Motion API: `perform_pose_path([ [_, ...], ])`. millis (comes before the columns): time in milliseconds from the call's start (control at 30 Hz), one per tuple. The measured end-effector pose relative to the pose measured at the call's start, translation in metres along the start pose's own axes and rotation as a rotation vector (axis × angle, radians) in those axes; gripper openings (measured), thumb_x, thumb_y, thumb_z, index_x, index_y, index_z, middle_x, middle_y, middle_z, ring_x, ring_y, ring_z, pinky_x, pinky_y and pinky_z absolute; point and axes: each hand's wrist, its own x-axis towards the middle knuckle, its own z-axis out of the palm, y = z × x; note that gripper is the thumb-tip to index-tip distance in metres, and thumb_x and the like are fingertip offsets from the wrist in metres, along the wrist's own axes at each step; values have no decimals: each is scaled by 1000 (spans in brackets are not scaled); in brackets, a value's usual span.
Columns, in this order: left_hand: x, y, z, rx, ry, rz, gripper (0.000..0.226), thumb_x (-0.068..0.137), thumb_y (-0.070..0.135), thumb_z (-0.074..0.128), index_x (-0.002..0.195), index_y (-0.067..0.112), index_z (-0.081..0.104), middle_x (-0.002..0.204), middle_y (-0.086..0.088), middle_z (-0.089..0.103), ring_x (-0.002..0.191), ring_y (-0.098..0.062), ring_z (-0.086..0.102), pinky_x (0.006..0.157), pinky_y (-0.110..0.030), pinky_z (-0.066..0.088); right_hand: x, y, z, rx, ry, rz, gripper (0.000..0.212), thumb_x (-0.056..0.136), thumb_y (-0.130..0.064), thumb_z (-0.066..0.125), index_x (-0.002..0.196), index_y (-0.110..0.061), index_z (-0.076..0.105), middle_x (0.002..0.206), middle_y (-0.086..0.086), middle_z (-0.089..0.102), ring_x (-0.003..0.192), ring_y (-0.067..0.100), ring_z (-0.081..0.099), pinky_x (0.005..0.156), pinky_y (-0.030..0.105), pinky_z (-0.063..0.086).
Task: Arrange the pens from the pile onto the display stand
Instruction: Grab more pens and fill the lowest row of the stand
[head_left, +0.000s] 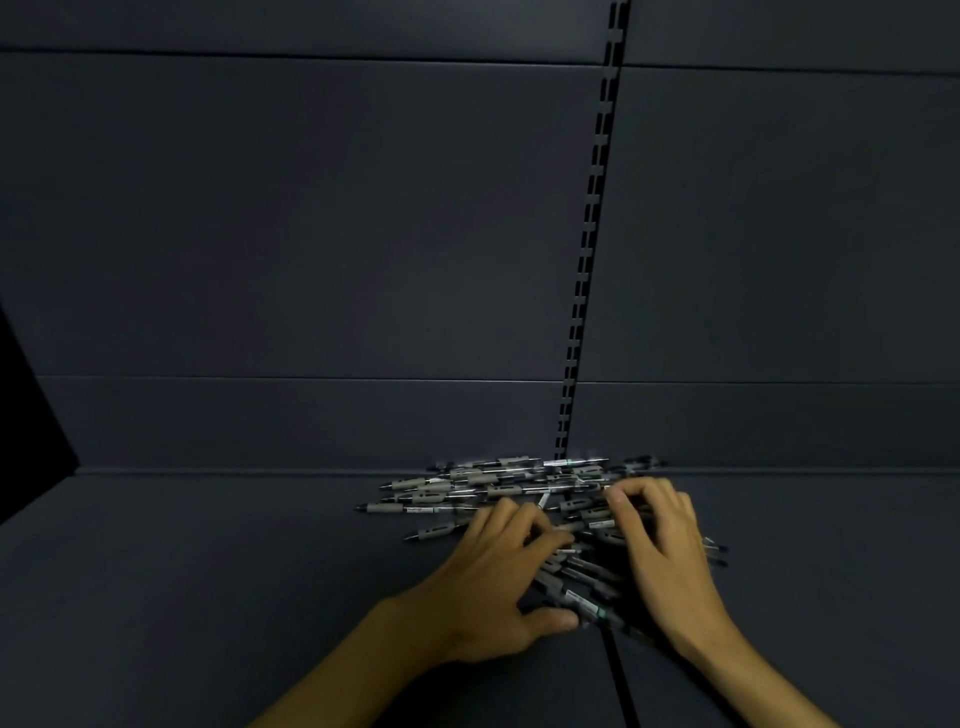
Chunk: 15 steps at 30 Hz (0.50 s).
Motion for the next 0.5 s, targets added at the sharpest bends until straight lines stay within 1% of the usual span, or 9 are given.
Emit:
perform_pose_path([
  [100,-1,0,-1,22,-12,14,75,91,71,47,153,35,23,138,12,29,122,-7,26,100,-28,26,0,0,0,-17,1,3,23,94,-50,46,89,-34,62,96,-18,58,103,5,49,86,21,38],
  [167,-3,0,-3,16,-13,31,70,92,72,46,149,33,31,139,12,35,124,-6,27,101,-26,25,1,0,-1,-45,5,8,22,95,-48,48,87,-34,62,95,-19,59,101,3,49,84,19,38],
  [233,-4,0,-4,29,1,57,64,93,71,45,142,31,39,137,11,40,123,-6,30,103,-27,25,1,2,-2,-93,32,12,22,97,-43,51,82,-32,62,89,-17,61,96,2,51,82,17,38],
  [267,-4,1,-4,44,7,69,63,93,71,45,141,30,40,136,10,40,123,-7,31,104,-28,26,1,3,-3,-106,46,21,24,98,-40,52,78,-30,62,84,-14,62,90,4,53,79,17,40],
  [300,-4,1,-3,60,7,76,66,94,71,43,143,28,39,138,10,40,124,-8,31,105,-28,26,1,5,-4,-105,52,39,29,99,-37,52,74,-26,60,76,-9,62,80,6,55,74,20,43],
  [367,-3,-1,-2,90,-7,83,72,94,72,41,149,26,34,142,8,37,127,-9,29,106,-27,24,2,6,-6,-102,42,86,38,101,-34,51,67,-18,54,62,2,58,61,14,52,67,36,46],
  [400,-3,-2,-1,96,-17,85,74,94,72,40,151,26,32,143,8,35,128,-9,28,106,-27,23,2,5,-7,-112,38,101,40,101,-33,52,64,-17,52,58,5,56,55,14,49,63,41,46],
  [433,-2,-2,-1,94,-25,86,75,94,72,40,152,25,31,143,7,35,127,-9,28,105,-27,24,1,4,-7,-130,35,110,41,101,-32,52,62,-18,51,56,5,55,52,12,47,60,41,45],
  [500,-1,-4,-2,77,-37,84,75,93,72,42,150,26,32,140,7,36,124,-9,29,102,-26,25,1,4,-6,-176,24,122,41,101,-33,53,62,-19,51,54,2,56,52,13,50,60,40,45],
])
